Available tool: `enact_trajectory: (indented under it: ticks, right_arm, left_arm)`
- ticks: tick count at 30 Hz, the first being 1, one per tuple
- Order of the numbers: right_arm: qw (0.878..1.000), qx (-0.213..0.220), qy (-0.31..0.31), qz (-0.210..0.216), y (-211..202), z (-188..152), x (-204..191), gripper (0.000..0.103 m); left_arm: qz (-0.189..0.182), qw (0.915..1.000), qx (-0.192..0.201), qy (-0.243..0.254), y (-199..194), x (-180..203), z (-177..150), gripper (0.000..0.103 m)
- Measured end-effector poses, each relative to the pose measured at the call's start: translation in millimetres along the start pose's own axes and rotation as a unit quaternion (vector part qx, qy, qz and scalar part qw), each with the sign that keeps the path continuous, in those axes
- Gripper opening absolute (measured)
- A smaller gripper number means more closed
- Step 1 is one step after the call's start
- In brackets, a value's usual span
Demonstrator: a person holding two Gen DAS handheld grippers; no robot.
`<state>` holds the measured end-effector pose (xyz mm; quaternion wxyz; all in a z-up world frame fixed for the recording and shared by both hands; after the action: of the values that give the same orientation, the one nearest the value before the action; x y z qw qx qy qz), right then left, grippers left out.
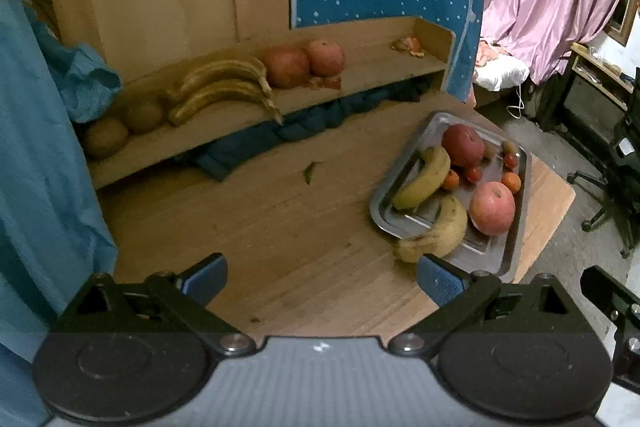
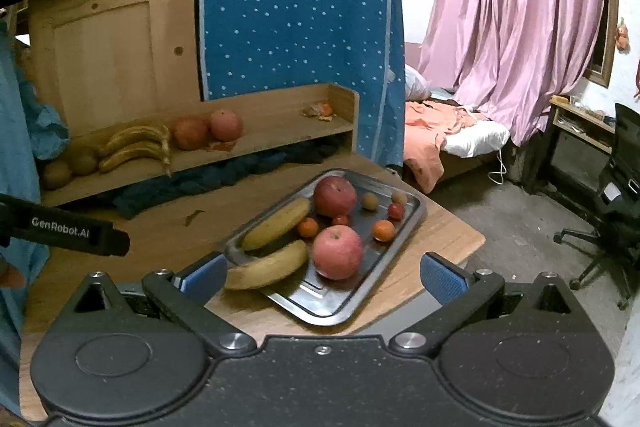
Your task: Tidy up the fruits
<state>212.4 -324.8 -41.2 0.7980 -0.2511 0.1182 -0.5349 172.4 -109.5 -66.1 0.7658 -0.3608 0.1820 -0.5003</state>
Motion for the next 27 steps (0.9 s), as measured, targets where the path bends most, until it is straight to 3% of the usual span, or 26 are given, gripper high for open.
enact_trajectory:
  ticks: [13, 19, 27]
  right_arm:
    - [0.995, -0.009, 0.062, -0.072, -5.6, -3.1, -79.7, 0.102]
    - [0.992, 0.002, 0.069, -0.110, -22.5, -2.8, -119.7, 0.102]
    - [0.983, -0.016, 0.074, -0.166, -44.0, -9.5, -139.5, 0.102]
  left_arm:
    - [-0.030, 0.9931, 0.033, 0.109, -22.8, -72.3, 7.9, 0.103]
    - [-0.066, 0.9891, 0.038, 0.126, -26.1, -104.4, 13.7, 0.103]
    - [-0.110, 0.9840, 0.025, 0.138, -21.4, -124.4, 8.1, 0.103]
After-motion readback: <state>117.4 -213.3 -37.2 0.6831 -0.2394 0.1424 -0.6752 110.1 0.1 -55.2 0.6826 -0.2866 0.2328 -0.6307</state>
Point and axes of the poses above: each gripper's, at about its wrist camera, not at the fingertips, and y roughly the way its jaws point, x to its right, z to its top, the point moved 1 cm from there along y, roughly the way its jaws point, and after that the axes turned 7 degrees about -z, right-handed, at the moved point
